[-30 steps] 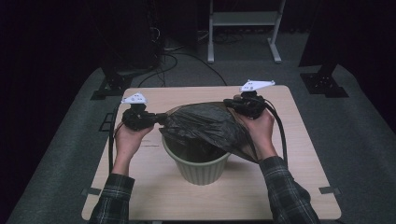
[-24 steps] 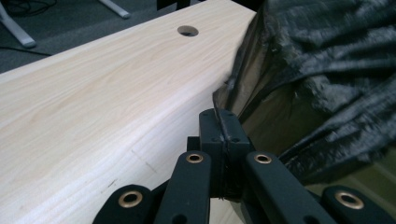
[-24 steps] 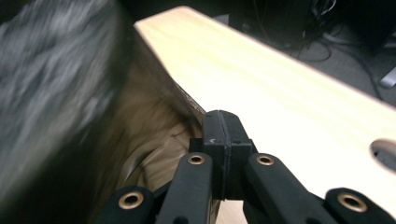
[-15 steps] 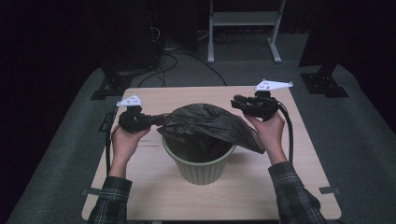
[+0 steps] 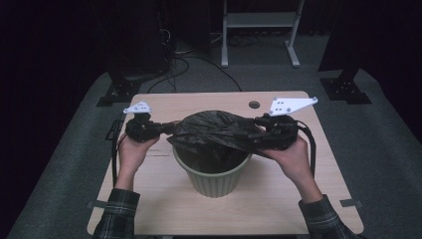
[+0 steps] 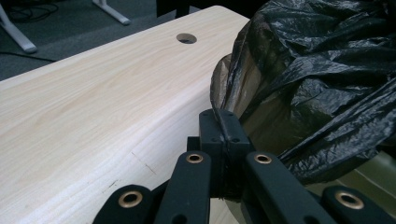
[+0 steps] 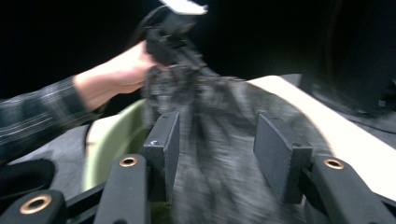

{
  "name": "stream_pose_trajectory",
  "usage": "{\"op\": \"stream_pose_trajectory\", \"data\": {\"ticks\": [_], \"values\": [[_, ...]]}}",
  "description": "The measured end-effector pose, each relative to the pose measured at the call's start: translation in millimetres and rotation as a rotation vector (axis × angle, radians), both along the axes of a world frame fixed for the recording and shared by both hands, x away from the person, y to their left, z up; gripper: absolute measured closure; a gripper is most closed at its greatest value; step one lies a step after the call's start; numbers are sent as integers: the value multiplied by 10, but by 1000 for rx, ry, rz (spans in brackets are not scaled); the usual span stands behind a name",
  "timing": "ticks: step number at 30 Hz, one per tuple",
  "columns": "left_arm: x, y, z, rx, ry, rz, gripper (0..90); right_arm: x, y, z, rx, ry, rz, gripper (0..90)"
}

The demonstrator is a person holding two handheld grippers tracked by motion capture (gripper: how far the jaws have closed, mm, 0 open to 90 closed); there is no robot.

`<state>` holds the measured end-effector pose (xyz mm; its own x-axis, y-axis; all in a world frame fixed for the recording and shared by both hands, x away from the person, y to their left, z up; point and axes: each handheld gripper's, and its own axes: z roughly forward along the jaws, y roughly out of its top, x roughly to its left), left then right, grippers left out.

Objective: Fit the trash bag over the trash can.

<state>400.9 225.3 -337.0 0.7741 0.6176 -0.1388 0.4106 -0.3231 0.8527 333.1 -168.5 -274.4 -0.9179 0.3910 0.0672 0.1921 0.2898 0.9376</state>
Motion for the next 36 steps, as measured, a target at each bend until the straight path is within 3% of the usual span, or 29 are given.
{"op": "stream_pose_trajectory", "data": {"ticks": [4,7,9,12,18,21,22,23,28,30,32,36], "values": [[-9,3,10,-3,-1,3,899,-69,197,-63,-51,7,43,503],[-9,5,10,-4,-1,1,899,-47,306,-142,-97,12,25,556],[-9,3,11,-3,-1,-1,899,-28,335,-178,-124,9,12,730],[-9,2,14,-5,-1,-3,899,-37,355,-208,-120,5,23,876],[-16,-9,27,-12,0,-10,899,-290,373,-151,-80,-41,76,897],[-33,-42,50,-7,-3,-19,899,-504,475,-175,-83,-60,130,897],[-33,-42,50,-7,-3,-19,899,-504,475,-175,-83,-60,130,897],[-43,-57,61,-10,-8,-26,899,-626,554,-223,-92,-77,161,897],[-56,-63,66,-6,-9,-29,899,-810,736,-422,-65,-53,202,897],[-54,-53,65,-8,-9,-27,899,-834,782,-474,-62,-54,208,898],[-52,-47,63,-2,-7,-26,899,-883,934,-654,-54,-43,224,898],[-47,-49,39,11,-1,-22,899,-922,1083,-850,-51,-26,241,898]]}}
